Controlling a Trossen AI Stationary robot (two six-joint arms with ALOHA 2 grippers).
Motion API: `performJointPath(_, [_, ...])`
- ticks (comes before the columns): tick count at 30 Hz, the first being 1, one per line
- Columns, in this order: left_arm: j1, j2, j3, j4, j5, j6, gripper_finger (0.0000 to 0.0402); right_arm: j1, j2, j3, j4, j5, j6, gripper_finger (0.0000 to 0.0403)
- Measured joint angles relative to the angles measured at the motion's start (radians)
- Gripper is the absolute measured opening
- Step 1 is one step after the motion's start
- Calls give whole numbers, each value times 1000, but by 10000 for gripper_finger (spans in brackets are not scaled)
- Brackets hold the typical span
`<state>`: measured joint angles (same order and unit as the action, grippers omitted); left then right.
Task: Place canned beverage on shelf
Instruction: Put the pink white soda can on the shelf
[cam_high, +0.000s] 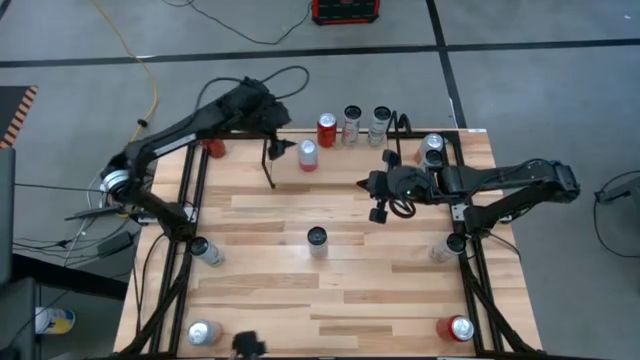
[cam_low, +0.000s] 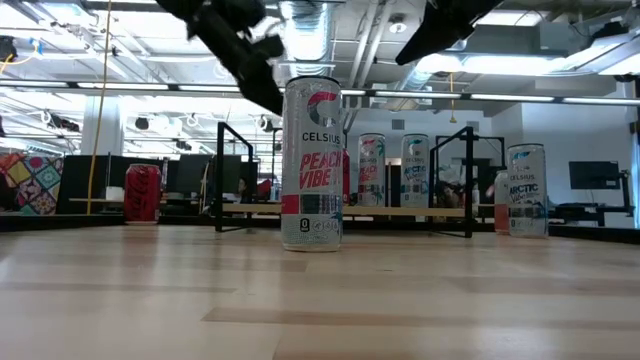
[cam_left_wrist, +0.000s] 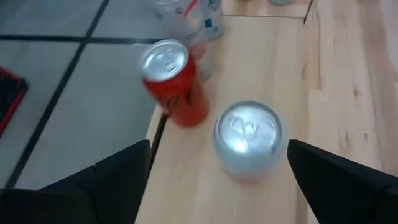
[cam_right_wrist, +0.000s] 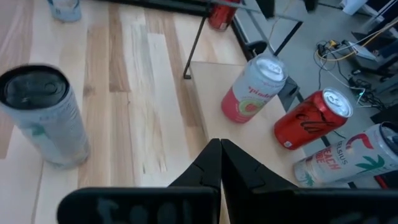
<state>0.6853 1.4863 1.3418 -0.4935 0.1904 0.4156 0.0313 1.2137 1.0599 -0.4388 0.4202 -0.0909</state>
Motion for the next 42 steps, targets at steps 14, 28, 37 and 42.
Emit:
performJointPath(14, [-2,-591,-374,-21,115,-177,364,-148,153,44,173,-240,-76,29])
performJointPath(28, [-4,-1259,-1027,750,9,-646,364,-305,416,358,98,-434,-180,30])
performJointPath(37, [-4,-1394,-1136,703,12,-652,364,-424,619,659,-112,-595,-222,101])
performJointPath(42, [-4,-1424,-1228,716,-5,-689,364,-458,731,791,-222,-658,-319,174])
